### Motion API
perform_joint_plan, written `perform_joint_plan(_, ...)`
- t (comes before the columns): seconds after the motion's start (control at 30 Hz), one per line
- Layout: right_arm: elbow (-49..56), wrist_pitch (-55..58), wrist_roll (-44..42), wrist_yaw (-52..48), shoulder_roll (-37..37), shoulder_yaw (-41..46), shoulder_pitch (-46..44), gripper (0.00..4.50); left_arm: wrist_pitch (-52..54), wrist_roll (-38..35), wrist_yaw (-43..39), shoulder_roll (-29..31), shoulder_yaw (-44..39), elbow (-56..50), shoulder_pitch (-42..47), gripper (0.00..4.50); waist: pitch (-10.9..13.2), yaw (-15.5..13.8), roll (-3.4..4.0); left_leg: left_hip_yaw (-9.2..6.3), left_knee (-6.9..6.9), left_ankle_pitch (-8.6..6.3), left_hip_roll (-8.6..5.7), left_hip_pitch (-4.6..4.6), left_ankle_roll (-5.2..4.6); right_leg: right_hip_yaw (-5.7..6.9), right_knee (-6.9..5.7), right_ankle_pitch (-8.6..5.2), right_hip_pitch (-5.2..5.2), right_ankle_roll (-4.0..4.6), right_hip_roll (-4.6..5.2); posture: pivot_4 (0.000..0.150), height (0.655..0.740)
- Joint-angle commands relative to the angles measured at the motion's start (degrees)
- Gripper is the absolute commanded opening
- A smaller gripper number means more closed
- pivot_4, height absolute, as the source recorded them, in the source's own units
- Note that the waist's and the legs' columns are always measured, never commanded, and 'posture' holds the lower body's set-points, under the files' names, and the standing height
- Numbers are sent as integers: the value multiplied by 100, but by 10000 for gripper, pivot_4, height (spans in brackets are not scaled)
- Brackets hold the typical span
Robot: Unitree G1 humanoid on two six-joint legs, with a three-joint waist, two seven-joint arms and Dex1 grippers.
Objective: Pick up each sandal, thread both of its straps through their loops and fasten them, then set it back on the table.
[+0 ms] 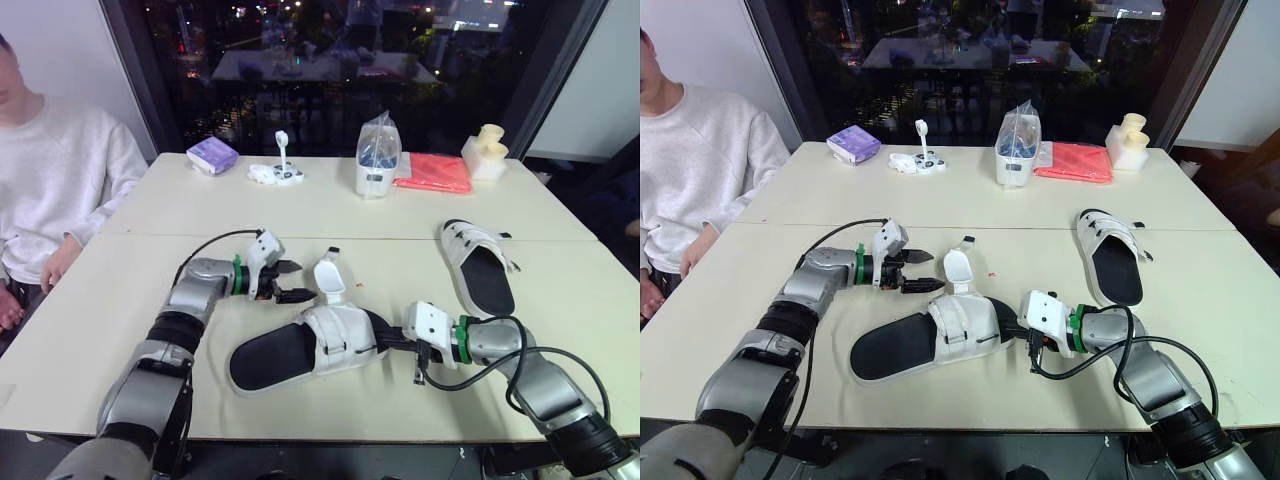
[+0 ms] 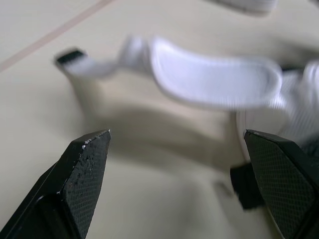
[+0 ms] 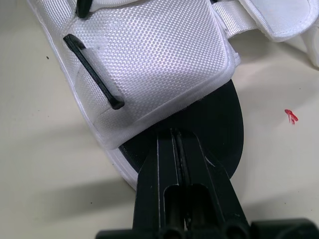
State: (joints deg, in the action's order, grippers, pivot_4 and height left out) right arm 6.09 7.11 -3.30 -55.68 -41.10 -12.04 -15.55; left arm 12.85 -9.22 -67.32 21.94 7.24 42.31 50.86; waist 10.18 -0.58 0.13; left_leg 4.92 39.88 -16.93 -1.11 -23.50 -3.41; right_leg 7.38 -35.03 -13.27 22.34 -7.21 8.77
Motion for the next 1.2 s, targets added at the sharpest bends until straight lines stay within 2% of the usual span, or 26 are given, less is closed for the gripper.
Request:
perform_joint_plan(0.03,-227,124,221,-29,-4,-213,142,0,309,-216,80,-39,-279,-18,219,44361,0,-1,0,0,0,0,0,0,0,0,0,0,0,0,-1,1500,7400)
perform_joint_plan(0.3,-235,130,228,-30,-4,-219,117,0,2226,-970,85,-210,-804,-3,339,44361,1,16,-1,0,0,1,0,0,-2,0,-3,0,1,-1,-10,1500,7400)
perform_joint_plan(0.47,-247,125,237,-29,-12,-222,120,0,2780,-1133,211,-353,-913,185,426,44361,1,18,-2,2,0,2,0,0,-3,0,-5,0,0,-1,-12,1500,7400)
perform_joint_plan(0.8,-262,135,286,-15,-2,-243,83,0,2291,-1048,698,-1248,-1146,1629,1259,44361,3,4,-7,2,1,2,0,0,-1,0,-4,0,0,-1,-11,1500,7400)
perform_joint_plan(1.0,-180,180,281,48,-28,-234,139,0,1974,-1275,1257,-1492,-1820,2516,1827,44361,5,16,-10,3,-1,2,1,0,-1,0,-4,0,3,-1,-10,1500,7400)
perform_joint_plan(1.2,-116,221,283,97,-24,-223,187,0,1848,-1423,1579,-1573,-2332,2836,2120,44361,6,10,-11,2,-1,0,0,0,2,0,-5,0,3,-2,-8,1500,7400)
